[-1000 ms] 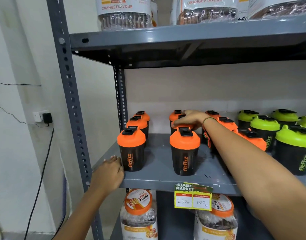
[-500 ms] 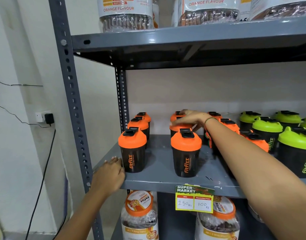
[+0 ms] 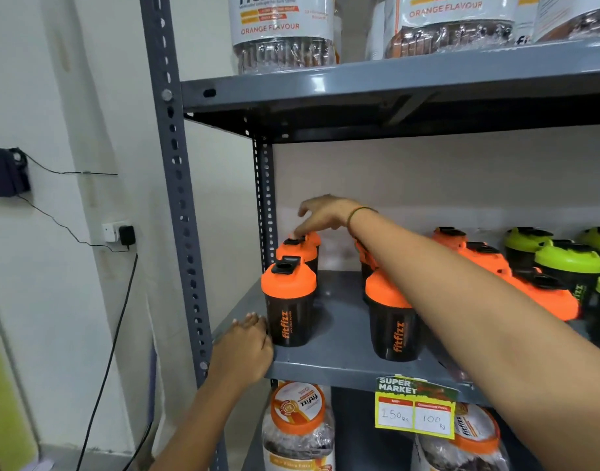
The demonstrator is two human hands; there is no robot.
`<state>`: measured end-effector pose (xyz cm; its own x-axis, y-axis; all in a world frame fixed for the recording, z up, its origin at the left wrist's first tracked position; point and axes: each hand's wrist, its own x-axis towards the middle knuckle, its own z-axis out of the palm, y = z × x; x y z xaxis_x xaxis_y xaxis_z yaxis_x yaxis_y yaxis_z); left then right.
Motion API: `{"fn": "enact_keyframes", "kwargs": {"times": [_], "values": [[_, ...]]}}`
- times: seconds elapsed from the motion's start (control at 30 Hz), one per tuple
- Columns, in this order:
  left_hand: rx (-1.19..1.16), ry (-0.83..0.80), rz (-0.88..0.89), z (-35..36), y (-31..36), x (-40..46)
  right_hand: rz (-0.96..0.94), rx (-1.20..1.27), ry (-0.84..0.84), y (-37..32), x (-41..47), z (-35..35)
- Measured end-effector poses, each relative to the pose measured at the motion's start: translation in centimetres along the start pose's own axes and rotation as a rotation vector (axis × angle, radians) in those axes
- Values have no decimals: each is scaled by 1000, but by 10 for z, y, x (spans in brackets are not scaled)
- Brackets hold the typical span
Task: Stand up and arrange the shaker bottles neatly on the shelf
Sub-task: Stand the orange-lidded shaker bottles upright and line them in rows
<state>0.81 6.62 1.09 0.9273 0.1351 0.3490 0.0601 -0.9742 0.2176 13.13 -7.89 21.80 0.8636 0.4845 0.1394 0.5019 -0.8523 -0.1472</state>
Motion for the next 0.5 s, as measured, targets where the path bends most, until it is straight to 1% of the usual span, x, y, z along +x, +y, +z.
{"fn": "enact_keyframes", "kwargs": {"times": [0.1,0.27,0.4,0.5], "values": [[-14,-8,8,1,-2,1,49,13,-102,-13,13,15],[-29,-6,20,4,-5,3,60,-12,-168,-20,19,29],[-27,7,28,6,-6,3,37,-57,-150,-17,19,35],[-23,15,29,7,-6,3,36,-3,-145,-13,19,34]]}}
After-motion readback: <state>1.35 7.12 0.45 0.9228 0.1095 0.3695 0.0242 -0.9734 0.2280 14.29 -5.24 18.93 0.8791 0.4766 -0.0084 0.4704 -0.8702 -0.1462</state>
